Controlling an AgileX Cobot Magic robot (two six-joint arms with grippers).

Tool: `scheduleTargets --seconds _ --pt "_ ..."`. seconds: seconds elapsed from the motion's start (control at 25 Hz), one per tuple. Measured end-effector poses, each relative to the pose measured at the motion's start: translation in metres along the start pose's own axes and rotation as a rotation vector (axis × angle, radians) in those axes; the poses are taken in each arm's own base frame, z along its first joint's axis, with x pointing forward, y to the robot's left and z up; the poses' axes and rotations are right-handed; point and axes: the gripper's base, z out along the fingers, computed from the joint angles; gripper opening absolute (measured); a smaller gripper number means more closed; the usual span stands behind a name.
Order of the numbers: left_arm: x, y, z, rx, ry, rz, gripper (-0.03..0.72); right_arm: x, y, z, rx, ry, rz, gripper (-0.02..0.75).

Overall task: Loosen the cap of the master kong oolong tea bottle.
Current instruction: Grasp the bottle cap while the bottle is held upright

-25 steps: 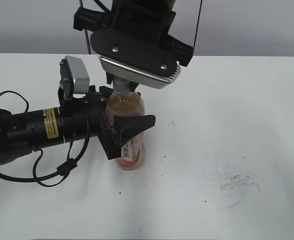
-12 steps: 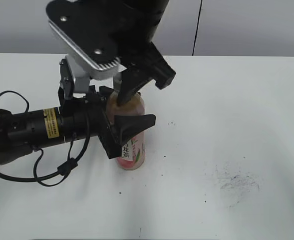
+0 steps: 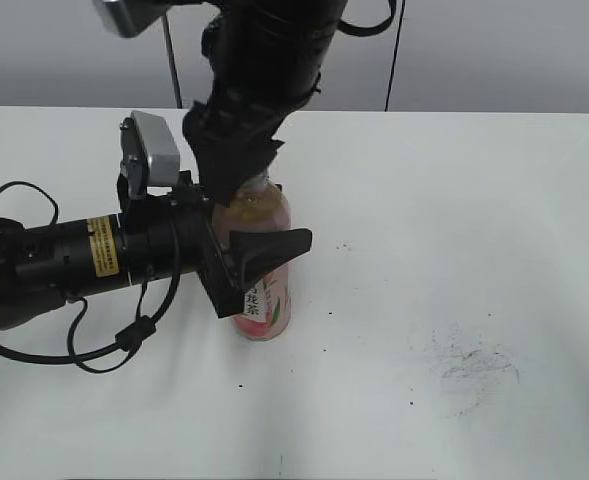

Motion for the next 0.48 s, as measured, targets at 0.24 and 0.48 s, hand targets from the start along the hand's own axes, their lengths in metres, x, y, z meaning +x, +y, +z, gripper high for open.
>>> scheduleTargets --seconds 0.24,0.48 --pt "0.0000 0.0000 0.0000 0.000 0.000 0.000 0.445 0.0029 -0.0047 -0.0002 0.059 0.018 0.532 0.586" --pt "0.0000 0.0000 0.0000 0.000 0.000 0.000 0.445 0.0024 -0.0037 0.0000 0.058 0.014 0.670 0.521"
